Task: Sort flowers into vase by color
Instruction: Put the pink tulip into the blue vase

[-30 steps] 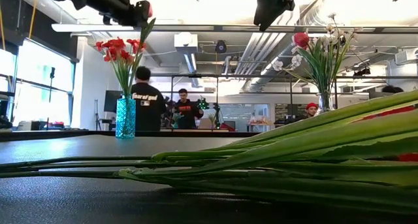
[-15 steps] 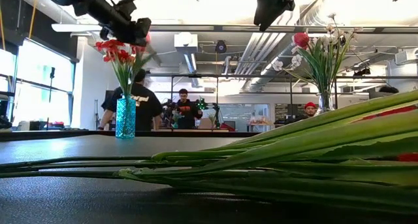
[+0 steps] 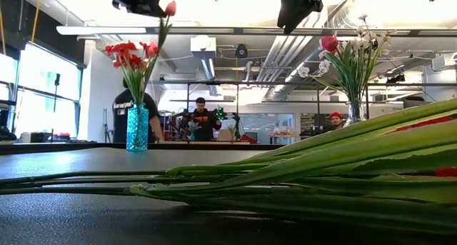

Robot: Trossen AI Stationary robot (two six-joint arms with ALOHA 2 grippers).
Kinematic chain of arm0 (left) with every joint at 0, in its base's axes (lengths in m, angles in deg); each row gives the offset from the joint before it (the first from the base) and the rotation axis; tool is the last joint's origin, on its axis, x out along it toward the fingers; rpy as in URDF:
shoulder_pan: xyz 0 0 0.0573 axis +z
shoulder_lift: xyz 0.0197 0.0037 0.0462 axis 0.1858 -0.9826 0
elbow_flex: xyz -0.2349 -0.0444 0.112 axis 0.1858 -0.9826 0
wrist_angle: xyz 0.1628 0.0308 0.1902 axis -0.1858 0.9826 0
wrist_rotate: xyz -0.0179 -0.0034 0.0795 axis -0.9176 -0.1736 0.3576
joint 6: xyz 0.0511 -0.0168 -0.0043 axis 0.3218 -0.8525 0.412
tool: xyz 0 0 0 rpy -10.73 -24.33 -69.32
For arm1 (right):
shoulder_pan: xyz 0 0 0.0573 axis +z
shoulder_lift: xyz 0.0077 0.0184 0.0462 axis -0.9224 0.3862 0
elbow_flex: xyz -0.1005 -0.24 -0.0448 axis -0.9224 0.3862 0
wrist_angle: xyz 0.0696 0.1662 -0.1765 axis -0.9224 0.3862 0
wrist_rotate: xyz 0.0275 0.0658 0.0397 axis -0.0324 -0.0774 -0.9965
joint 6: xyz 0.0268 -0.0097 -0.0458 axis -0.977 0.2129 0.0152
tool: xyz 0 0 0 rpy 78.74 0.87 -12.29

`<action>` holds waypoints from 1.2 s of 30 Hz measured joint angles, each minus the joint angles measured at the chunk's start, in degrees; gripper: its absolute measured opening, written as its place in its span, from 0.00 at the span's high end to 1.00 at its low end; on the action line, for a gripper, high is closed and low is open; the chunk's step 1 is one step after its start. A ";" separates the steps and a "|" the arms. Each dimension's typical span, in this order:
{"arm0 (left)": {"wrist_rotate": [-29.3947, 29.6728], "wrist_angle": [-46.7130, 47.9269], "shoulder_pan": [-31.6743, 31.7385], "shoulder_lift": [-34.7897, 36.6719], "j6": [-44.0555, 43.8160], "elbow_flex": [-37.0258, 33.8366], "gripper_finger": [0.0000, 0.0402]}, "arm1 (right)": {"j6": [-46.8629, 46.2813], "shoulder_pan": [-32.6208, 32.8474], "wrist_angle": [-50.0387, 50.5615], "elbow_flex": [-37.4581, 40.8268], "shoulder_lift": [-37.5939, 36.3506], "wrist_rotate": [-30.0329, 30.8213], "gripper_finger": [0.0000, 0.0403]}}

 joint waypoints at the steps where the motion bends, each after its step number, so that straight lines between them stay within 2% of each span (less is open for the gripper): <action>1: 0.37 1.36 -0.80 0.00 1.34 1.12 0.54 | 0.00 0.00 0.00 0.00 0.00 0.00 0.58; 5: 5.95 7.64 -1.46 -0.35 0.79 2.50 0.54 | 0.00 0.00 -0.42 0.00 0.00 0.00 0.58; 8: 9.73 14.15 0.53 -0.85 -3.51 2.48 0.54 | 0.06 0.00 -1.15 0.00 0.00 0.00 0.58; 13: 10.56 21.50 2.33 -1.10 -12.48 2.48 0.54 | 0.27 0.00 -1.33 0.00 0.00 -0.04 0.58; 17: 8.37 21.53 0.28 -0.75 -12.20 2.48 0.54 | -0.08 0.00 -1.33 0.00 0.00 -0.51 0.58; 26: 10.56 17.71 -2.41 0.24 -10.08 2.51 0.54 | -0.24 0.90 -1.33 0.00 0.00 -0.74 0.58; 34: 8.76 16.01 -8.79 0.98 -5.99 11.15 0.54 | 1.09 0.71 -1.32 0.00 0.00 0.21 0.58; 36: 6.34 16.11 -10.47 0.75 -6.09 12.34 0.54 | 1.22 0.39 -1.34 0.00 0.00 1.37 0.58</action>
